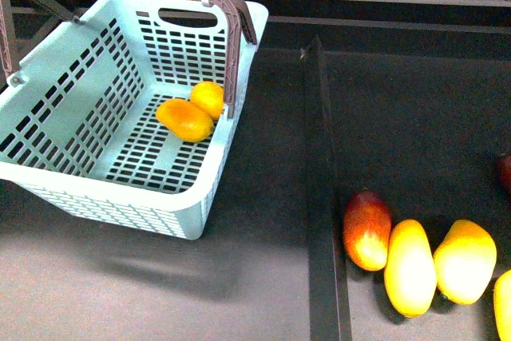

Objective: Pick lemon and mango into basket

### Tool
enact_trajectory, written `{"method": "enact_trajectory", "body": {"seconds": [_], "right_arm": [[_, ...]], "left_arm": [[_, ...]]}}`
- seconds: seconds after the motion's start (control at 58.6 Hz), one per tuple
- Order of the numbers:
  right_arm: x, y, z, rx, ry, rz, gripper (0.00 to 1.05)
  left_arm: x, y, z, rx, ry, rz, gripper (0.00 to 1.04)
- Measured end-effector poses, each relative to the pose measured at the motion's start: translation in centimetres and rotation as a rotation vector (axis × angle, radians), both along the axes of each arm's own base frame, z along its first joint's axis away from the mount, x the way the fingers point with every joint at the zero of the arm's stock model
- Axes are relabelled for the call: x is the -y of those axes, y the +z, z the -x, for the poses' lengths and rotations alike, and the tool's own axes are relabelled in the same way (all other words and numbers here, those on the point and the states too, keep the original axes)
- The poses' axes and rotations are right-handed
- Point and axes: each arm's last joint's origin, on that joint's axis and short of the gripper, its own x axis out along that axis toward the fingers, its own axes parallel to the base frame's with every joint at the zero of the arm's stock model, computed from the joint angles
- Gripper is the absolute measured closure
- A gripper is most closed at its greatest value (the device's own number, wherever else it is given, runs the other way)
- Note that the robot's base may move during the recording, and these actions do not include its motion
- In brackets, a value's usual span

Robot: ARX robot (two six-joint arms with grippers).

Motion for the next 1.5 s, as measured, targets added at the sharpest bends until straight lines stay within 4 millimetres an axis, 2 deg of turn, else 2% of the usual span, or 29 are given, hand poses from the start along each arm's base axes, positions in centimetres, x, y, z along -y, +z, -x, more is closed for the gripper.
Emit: {"method": "enact_trajectory", "body": {"seconds": [0.051, 0.341, 0.444, 0.58, 0.802, 1.502], "right_arm": [[0.0, 0.0, 0.0, 0.0, 0.0, 0.0, 0.09], [0.0, 0.0, 0.0, 0.0, 0.0, 0.0, 0.09], [0.0, 0.0, 0.0, 0.0, 0.0, 0.0, 0.09], [0.0, 0.0, 0.0, 0.0, 0.0, 0.0, 0.09], [0.0, 0.0, 0.0, 0.0, 0.0, 0.0, 0.09], [0.0, 0.0, 0.0, 0.0, 0.0, 0.0, 0.09]], "left_arm": [[-0.4, -0.3, 0.8, 0.005, -0.002, -0.016, 1.02], [-1.7, -2.1, 4.4, 0.012, 0.0, -0.042, 1.02], [-2.8, -2.7, 5.7, 0.01, 0.003, -0.045, 1.02], [-2.9, -3.2, 6.8, 0.009, -0.001, -0.046, 1.02], [-2.9, -4.2, 8.0, 0.015, -0.001, -0.046, 1.02], [-2.9, -3.7, 10.6, 0.034, 0.0, -0.046, 1.02]]}}
